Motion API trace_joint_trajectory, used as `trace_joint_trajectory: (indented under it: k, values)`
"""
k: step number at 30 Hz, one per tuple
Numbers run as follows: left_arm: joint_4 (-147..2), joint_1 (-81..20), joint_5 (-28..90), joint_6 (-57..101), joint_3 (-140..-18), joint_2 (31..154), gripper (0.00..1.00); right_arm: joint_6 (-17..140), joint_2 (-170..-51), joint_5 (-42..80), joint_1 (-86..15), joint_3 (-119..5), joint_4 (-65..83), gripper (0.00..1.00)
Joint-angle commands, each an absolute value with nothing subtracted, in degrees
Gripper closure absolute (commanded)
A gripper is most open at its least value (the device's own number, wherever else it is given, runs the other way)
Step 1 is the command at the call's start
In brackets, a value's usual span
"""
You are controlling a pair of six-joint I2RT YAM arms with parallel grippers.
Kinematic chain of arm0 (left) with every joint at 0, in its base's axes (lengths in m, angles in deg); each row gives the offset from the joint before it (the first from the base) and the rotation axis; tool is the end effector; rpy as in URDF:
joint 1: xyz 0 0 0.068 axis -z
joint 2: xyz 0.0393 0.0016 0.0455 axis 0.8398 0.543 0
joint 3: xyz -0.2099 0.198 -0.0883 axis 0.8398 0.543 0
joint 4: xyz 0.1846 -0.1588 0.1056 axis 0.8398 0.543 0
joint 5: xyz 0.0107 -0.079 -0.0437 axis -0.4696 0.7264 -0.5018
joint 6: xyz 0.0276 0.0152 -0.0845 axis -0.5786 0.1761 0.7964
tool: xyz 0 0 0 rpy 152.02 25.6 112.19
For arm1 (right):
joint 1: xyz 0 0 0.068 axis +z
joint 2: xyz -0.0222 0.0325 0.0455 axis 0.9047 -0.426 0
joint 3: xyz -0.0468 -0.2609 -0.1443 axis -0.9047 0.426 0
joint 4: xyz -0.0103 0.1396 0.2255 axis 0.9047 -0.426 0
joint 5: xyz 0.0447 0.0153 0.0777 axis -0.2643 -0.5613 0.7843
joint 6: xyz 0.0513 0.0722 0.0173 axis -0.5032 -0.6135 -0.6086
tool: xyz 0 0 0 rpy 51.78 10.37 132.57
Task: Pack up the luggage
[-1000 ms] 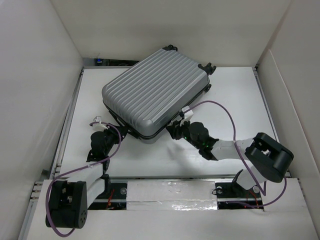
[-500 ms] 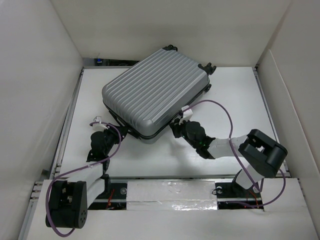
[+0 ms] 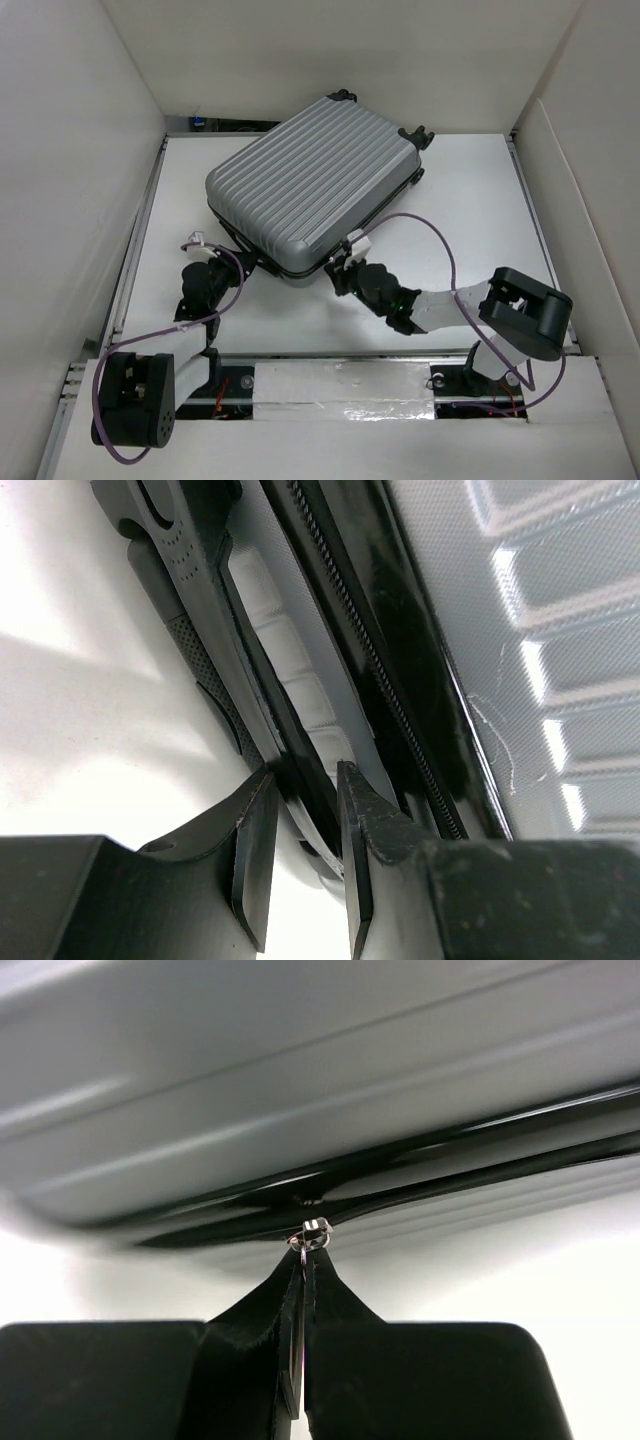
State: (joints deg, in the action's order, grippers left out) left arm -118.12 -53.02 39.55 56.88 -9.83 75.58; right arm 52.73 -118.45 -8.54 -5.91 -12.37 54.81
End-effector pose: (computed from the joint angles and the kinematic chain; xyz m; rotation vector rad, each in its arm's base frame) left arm 0.2047 -0.0377 0.1735 -0.4269 1.7282 -0.8932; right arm 0.2011 0.2804 0.1942 -0.4367 1.7730 0.6196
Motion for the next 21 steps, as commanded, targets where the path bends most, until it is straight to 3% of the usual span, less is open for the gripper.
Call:
trace_joint_trajectory:
  k: [1, 6, 10, 17, 21]
  values:
    - [-125.32, -50.61, 51.18, 53.53, -9.44, 76.03, 1.00, 48.67, -118.53, -9.64, 2.87, -14.39, 50.17, 1.00]
    - [-127.17, -48.60, 50.13, 55.03, -10.58, 76.38, 1.00, 46.20, -122.92, -14.03, 16.04, -22.10, 36.99, 1.00]
    - [-127.87, -46.40, 49.16, 55.64, -10.49, 76.47, 1.00, 46.19, -128.54, -15.97, 19.85, -29.76, 31.88, 1.00]
    - [-126.39, -39.63, 44.77, 56.17, -9.44, 73.14, 1.00, 53.56, -131.72, -19.58, 16.80, -39.52, 33.53, 1.00]
    - [-123.49, -38.92, 43.36, 56.17, -8.30, 69.27, 1.00, 51.13, -130.24, -7.51, 8.90, -36.47, 42.23, 1.00]
